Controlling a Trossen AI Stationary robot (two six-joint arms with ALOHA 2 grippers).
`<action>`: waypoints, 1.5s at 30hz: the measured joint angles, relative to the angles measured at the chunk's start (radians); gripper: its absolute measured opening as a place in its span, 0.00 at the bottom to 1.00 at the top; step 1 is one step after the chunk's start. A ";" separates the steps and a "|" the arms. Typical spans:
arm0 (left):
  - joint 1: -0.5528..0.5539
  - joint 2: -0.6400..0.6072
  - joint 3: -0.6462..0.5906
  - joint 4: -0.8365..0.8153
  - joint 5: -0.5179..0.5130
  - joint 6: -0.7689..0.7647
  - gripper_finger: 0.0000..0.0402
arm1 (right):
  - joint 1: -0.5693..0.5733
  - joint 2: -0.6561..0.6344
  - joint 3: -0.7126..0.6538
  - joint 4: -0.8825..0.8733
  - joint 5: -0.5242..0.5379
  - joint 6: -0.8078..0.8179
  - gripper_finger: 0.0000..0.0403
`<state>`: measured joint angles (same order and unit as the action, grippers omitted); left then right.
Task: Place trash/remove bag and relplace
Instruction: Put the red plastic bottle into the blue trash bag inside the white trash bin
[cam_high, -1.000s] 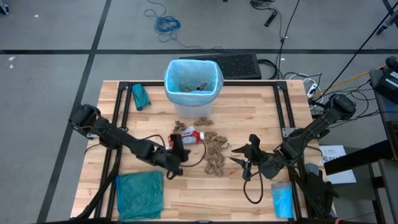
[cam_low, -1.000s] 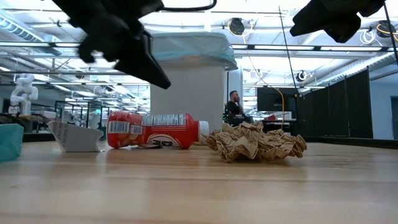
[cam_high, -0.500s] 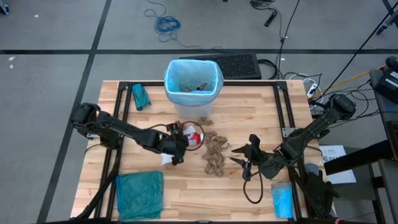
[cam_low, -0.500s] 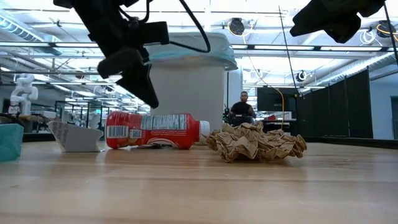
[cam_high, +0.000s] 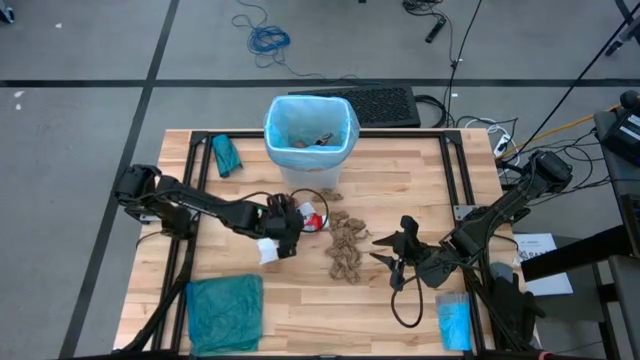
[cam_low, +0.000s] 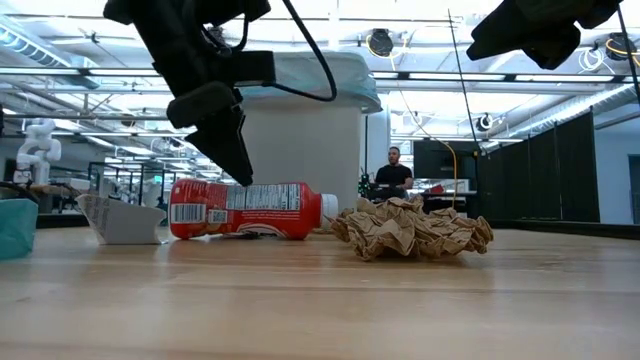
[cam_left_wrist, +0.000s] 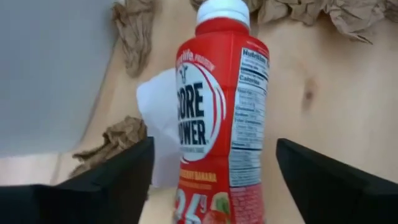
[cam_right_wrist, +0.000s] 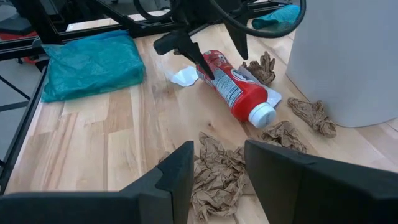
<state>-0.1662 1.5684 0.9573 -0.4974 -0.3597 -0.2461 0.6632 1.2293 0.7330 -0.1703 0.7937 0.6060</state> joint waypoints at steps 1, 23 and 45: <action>0.006 0.000 0.000 -0.009 0.007 -0.010 0.86 | 0.000 0.000 0.000 0.000 0.000 0.000 0.33; 0.017 0.182 -0.008 0.051 0.082 -0.004 0.87 | 0.000 0.000 0.000 0.002 -0.001 0.003 0.33; -0.054 0.017 0.014 0.032 -0.023 -0.063 0.47 | 0.000 0.000 0.000 0.002 -0.004 0.011 0.33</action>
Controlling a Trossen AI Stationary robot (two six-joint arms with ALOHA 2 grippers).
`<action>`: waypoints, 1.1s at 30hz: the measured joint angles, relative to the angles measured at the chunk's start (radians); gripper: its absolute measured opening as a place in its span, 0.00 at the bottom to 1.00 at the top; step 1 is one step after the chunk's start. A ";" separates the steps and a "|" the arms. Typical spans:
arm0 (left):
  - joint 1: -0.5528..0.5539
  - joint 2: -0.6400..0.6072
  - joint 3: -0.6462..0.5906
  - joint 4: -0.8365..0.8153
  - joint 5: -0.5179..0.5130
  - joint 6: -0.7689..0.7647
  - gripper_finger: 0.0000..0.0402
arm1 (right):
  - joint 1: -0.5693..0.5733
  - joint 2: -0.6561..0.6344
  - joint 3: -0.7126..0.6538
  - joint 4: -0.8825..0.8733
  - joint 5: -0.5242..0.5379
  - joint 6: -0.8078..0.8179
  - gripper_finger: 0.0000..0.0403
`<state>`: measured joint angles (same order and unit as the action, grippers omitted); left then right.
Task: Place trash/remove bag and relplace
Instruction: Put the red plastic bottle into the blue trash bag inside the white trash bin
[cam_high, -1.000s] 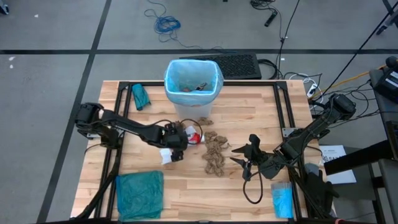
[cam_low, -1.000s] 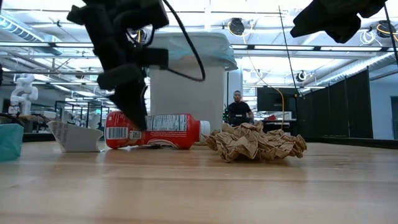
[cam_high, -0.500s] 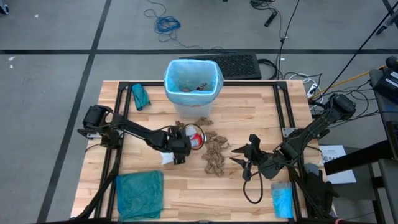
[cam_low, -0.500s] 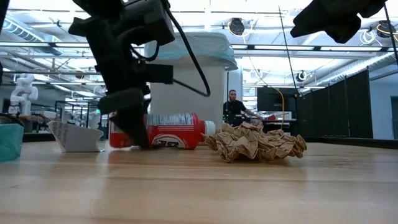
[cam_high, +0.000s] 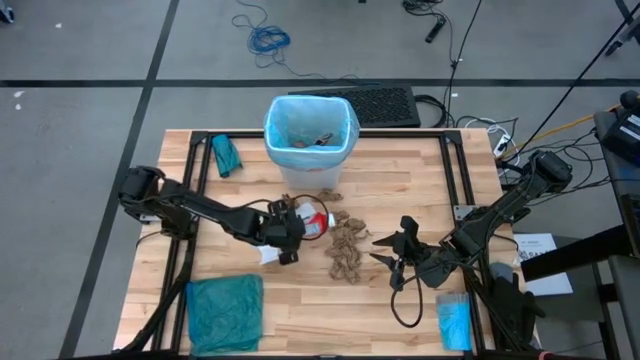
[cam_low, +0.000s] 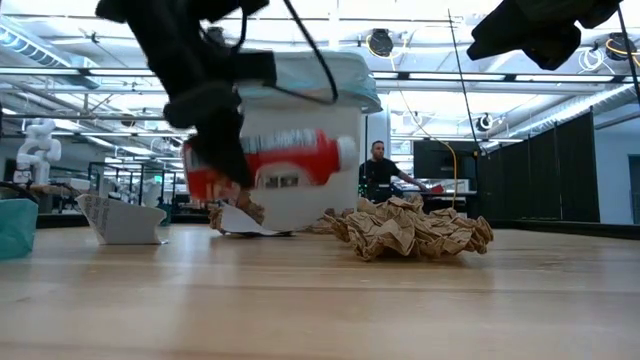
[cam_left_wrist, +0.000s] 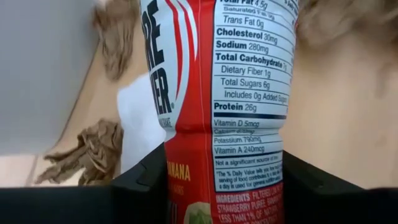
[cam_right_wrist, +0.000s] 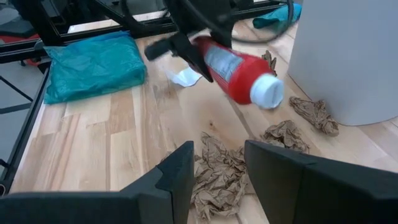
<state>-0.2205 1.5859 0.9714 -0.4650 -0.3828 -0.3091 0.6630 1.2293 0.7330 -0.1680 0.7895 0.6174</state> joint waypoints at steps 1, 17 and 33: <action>-0.006 -0.013 0.004 0.002 0.000 0.000 0.47 | 0.000 0.000 0.000 0.000 0.000 0.000 0.33; -0.056 -0.236 0.244 0.098 -0.117 0.292 0.47 | 0.000 0.000 0.000 -0.001 0.000 -0.003 0.33; 0.297 -0.242 0.433 0.299 0.026 0.577 0.47 | 0.000 0.000 0.000 0.012 0.000 -0.006 0.33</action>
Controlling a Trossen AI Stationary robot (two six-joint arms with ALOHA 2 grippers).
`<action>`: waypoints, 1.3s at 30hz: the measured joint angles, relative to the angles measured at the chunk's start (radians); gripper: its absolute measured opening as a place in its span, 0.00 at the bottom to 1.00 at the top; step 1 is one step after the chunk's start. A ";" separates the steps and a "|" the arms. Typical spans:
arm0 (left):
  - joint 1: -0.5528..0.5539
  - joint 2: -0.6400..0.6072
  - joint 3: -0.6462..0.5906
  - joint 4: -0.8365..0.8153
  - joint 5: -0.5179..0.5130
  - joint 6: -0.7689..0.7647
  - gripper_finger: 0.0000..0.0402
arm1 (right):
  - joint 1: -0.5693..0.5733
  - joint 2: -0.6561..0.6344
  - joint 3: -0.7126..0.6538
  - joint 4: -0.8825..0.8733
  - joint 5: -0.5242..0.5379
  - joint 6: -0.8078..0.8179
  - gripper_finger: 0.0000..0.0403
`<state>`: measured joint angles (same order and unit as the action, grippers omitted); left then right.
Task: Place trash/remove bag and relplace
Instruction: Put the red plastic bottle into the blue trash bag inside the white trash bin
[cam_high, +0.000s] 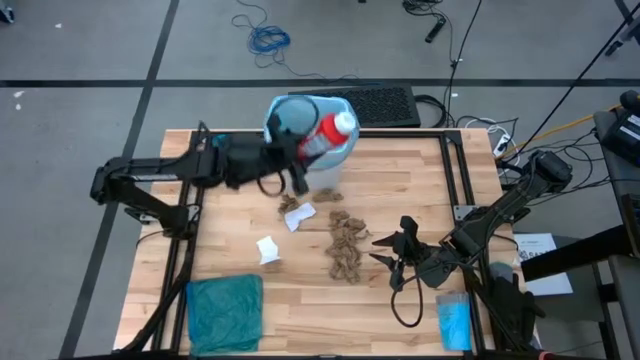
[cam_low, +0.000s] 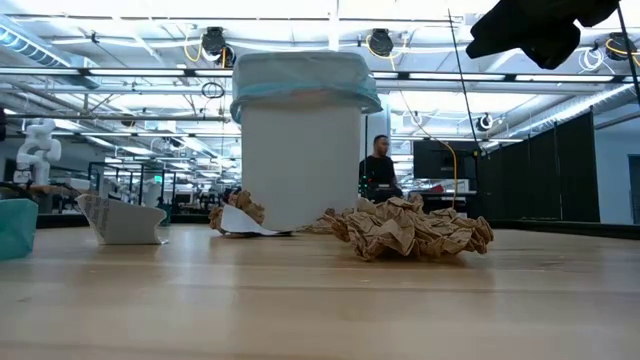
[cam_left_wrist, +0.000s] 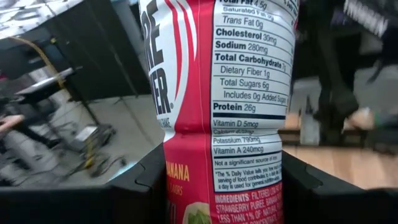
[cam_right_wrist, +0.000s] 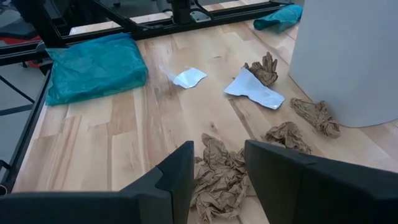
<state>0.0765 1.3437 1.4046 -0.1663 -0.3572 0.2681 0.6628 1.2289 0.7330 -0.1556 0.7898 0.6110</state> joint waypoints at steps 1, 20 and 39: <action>0.033 0.005 0.009 0.010 0.044 -0.009 0.47 | 0.000 0.000 0.000 0.002 0.000 0.000 0.33; 0.429 0.170 0.026 0.016 0.365 -0.184 0.47 | 0.000 0.000 0.000 0.014 0.000 -0.004 0.33; 0.437 0.161 0.026 -0.184 0.330 -0.177 0.70 | 0.000 0.000 0.000 0.015 0.000 -0.004 0.33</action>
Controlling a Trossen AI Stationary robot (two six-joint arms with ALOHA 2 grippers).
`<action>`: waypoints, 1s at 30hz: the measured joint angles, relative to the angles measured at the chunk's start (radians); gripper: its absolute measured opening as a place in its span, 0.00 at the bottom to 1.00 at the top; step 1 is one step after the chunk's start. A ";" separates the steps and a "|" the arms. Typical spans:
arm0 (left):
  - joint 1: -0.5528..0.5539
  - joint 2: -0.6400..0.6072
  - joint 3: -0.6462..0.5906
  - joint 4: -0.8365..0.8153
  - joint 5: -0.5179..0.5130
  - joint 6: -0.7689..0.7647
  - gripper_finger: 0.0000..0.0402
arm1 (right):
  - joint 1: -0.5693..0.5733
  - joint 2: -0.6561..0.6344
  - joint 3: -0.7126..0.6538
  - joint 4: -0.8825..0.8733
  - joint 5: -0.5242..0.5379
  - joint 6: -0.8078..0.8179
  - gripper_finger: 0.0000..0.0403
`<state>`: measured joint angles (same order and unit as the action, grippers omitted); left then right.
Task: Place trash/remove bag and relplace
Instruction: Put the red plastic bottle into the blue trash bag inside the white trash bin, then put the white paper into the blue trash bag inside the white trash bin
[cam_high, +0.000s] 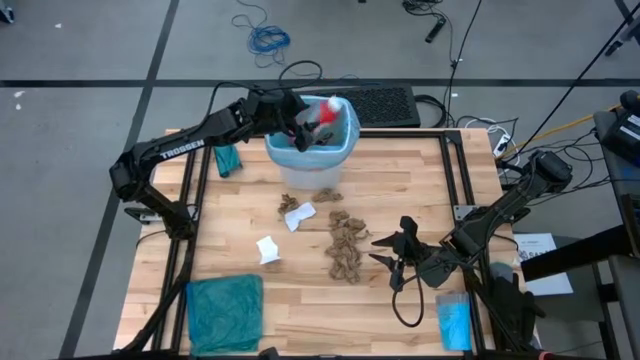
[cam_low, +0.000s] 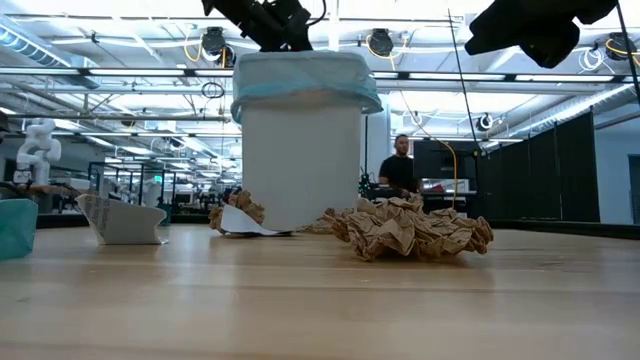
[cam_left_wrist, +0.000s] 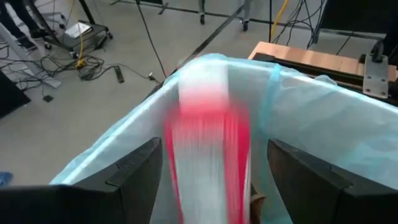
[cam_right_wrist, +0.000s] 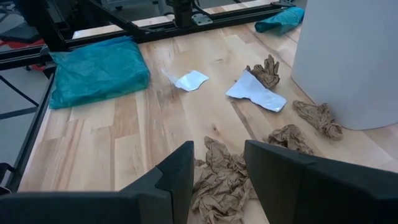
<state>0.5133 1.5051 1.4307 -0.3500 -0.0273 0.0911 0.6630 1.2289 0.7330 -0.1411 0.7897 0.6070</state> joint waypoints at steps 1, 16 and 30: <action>0.000 0.000 0.000 0.000 0.000 0.000 0.70 | 0.000 0.000 0.000 0.000 0.000 0.000 0.33; -0.003 -0.003 0.000 -0.005 0.000 0.000 0.71 | 0.000 0.000 0.000 0.000 0.000 0.002 0.33; -0.336 -0.173 0.000 -0.390 0.079 -0.106 0.71 | 0.000 0.005 0.000 -0.008 0.000 0.001 0.33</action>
<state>0.1774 1.3316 1.4303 -0.7404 0.0516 -0.0150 0.6631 1.2336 0.7330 -0.1490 0.7895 0.6079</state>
